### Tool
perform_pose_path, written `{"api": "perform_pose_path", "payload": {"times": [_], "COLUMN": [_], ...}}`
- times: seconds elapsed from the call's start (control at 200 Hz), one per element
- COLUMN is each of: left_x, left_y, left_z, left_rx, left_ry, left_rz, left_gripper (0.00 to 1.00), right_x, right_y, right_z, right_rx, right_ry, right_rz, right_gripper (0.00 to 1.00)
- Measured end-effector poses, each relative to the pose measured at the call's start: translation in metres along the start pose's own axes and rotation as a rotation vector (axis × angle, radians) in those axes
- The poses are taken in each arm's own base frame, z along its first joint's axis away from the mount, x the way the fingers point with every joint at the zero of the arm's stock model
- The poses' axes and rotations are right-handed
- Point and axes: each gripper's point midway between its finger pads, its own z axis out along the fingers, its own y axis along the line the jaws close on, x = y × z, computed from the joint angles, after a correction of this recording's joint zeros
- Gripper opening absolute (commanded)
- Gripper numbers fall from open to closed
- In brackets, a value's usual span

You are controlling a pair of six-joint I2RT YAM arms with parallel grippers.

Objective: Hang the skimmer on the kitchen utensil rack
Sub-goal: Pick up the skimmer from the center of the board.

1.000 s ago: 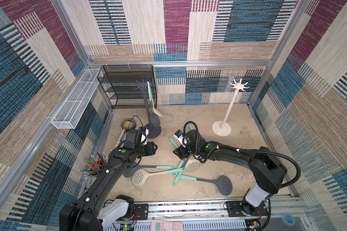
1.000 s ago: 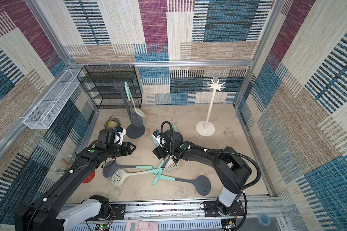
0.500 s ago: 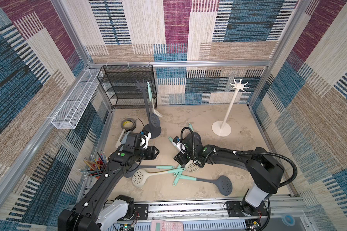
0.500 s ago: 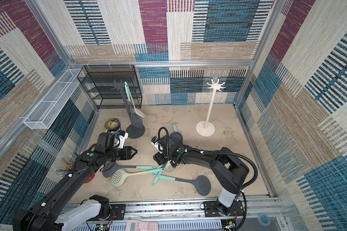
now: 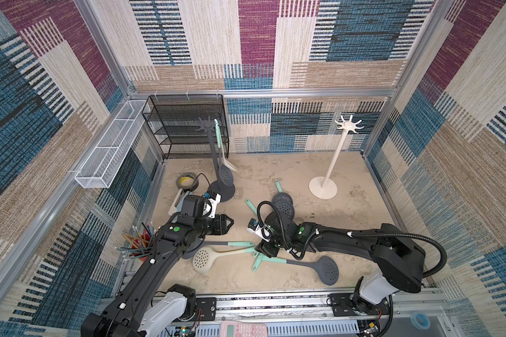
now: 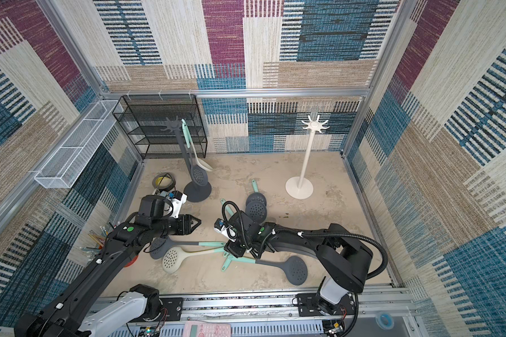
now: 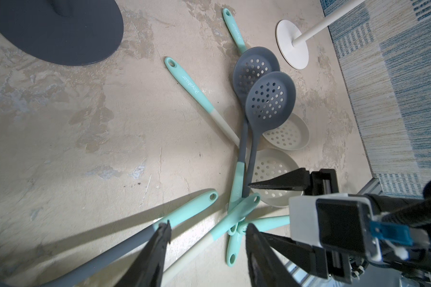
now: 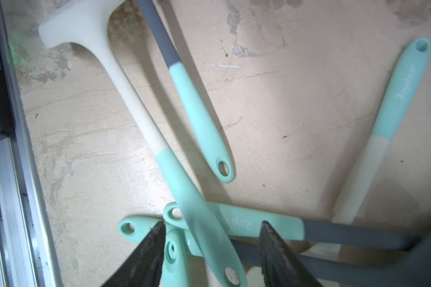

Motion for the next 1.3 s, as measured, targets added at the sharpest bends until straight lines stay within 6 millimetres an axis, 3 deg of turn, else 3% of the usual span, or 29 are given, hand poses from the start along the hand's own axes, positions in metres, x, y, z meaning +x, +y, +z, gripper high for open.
{"api": "perform_pose_path", "payload": {"times": [0.361, 0.471, 0.611, 0.711, 0.847, 1.087, 1.297], "left_x": [0.000, 0.000, 0.000, 0.000, 0.000, -0.001, -0.006], "left_y": [-0.001, -0.001, 0.000, 0.000, 0.001, 0.000, -0.007], "left_z": [-0.001, -0.001, -0.001, 0.000, 0.000, -0.003, -0.013], "left_rx": [0.001, 0.001, 0.000, -0.001, -0.004, -0.004, 0.023], "left_ry": [-0.005, -0.005, -0.005, -0.002, -0.002, -0.016, -0.072], "left_rz": [0.003, 0.003, 0.003, 0.001, 0.001, 0.007, 0.030], "left_gripper": [0.52, 0.52, 0.52, 0.52, 0.52, 0.52, 0.52], "right_x": [0.007, 0.012, 0.017, 0.016, 0.011, -0.017, -0.027], "right_y": [0.006, 0.005, 0.008, 0.008, 0.004, -0.001, 0.001], "right_z": [0.027, 0.035, 0.040, 0.040, 0.030, -0.002, -0.027], "right_rx": [-0.045, -0.051, -0.071, -0.067, -0.038, 0.019, 0.042], "right_ry": [0.069, 0.096, 0.110, 0.107, 0.088, -0.009, -0.086], "right_rz": [-0.111, -0.135, -0.177, -0.178, -0.182, -0.197, -0.208], "right_gripper": [0.52, 0.44, 0.26, 0.24, 0.19, 0.10, 0.08]}}
